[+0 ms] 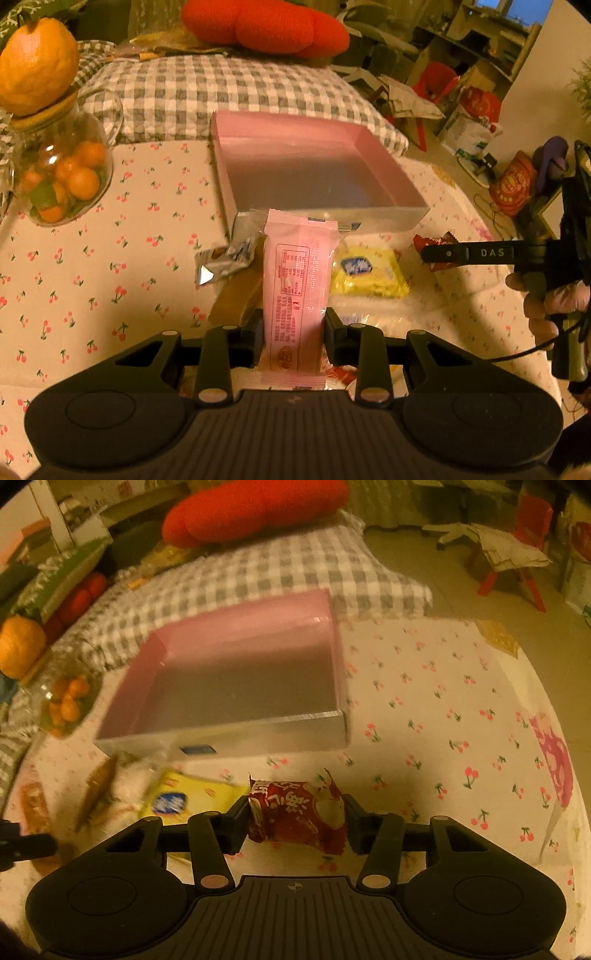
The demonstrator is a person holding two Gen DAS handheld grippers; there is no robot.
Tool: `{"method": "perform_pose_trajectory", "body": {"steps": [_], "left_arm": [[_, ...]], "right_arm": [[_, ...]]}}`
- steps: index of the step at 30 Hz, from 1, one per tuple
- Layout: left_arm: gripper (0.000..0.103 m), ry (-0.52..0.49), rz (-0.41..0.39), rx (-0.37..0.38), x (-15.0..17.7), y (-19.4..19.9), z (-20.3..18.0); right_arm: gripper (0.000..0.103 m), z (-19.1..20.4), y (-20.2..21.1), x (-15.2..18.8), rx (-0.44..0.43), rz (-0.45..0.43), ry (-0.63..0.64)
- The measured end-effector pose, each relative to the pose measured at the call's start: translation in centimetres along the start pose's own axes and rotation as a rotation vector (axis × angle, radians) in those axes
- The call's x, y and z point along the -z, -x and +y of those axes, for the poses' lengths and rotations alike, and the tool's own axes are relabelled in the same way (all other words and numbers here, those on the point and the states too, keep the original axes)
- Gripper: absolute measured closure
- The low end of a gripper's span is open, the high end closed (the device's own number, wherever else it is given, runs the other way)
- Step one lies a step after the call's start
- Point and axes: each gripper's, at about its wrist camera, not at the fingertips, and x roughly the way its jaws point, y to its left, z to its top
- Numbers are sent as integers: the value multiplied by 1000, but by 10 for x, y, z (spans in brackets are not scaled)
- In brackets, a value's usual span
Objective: Organize snacks
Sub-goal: 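Carry both snacks into the silver box and open both tools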
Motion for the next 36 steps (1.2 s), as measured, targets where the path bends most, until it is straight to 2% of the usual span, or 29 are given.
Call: {"method": "perform_pose_trajectory", "body": {"steps": [6,12,20,26,30,36], "left_arm": [[74,9,-30,-5,-18,-4,-11],[74,-32,-44,-39,-54,-11,-24],[74,-47,-31,-77,-95,-50,-35],[74,-36,-14,-127,-107,-84,-33],[74,-31,19,-201,-109,-105,-31],[74,-57,15,-272,-109,-118,-35]], "right_arm": [[52,9,11,-18,-52,-27,-24],[52,9,13,-43,-99,-71,-73],[52,3,-9,-64,-117,-81,-102],[51,-2,-27,-70,-115,-69,-104],[51,-3,-38,-72,-92,-53,-90],[51,-2,-51,-73,-72,-31,-78]]}}
